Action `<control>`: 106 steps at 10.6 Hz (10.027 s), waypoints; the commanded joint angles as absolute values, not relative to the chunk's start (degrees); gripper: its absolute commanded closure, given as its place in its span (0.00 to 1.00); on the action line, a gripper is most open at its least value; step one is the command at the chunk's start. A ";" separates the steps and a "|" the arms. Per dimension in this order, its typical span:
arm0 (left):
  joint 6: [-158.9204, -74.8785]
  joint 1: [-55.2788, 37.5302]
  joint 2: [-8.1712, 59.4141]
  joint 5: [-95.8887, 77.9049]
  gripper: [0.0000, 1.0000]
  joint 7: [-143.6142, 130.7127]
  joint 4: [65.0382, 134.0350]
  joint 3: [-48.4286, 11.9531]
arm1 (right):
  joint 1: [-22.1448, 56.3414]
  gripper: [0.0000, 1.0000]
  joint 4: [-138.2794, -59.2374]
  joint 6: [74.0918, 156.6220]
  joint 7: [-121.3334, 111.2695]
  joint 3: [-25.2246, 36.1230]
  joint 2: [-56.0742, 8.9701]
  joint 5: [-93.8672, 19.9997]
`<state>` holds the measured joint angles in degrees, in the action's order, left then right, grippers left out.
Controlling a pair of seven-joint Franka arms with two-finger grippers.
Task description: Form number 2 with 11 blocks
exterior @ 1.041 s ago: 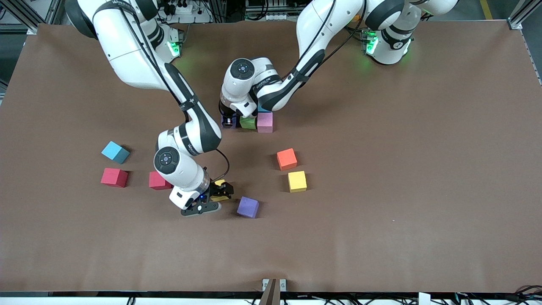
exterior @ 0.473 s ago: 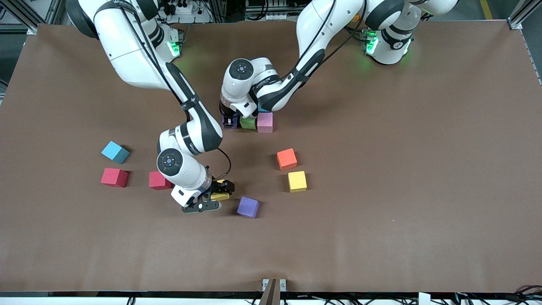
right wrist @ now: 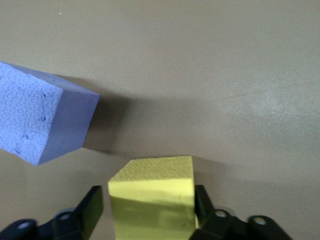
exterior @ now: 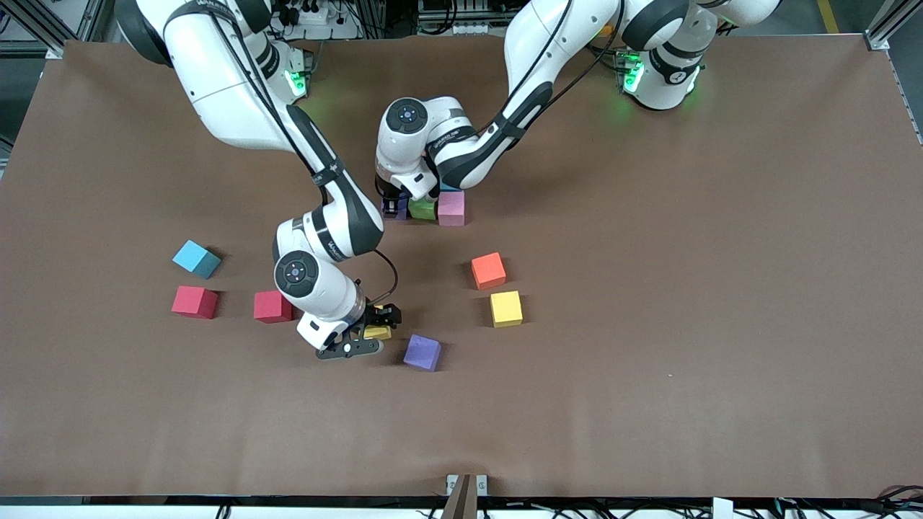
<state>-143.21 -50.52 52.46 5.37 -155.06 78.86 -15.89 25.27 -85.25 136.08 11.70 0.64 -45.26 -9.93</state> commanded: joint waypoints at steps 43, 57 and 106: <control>-127.99 -46.26 43.69 7.91 0.20 -153.74 79.89 -19.13 | 22.24 1.00 -93.21 124.89 11.96 1.50 -33.96 -8.09; -112.60 3.93 21.54 8.00 0.15 -88.84 98.88 -42.54 | 29.18 1.00 -99.92 127.95 14.76 -0.52 -30.76 -12.66; -108.28 12.83 21.71 16.08 0.00 -55.20 87.45 -42.10 | 24.26 0.00 -87.85 139.66 32.94 -7.65 -39.34 -10.73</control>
<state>-109.27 12.48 21.92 14.90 -55.93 87.88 -41.67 23.72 -97.79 140.86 29.49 -7.84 -32.12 -11.96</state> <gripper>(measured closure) 0.000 0.000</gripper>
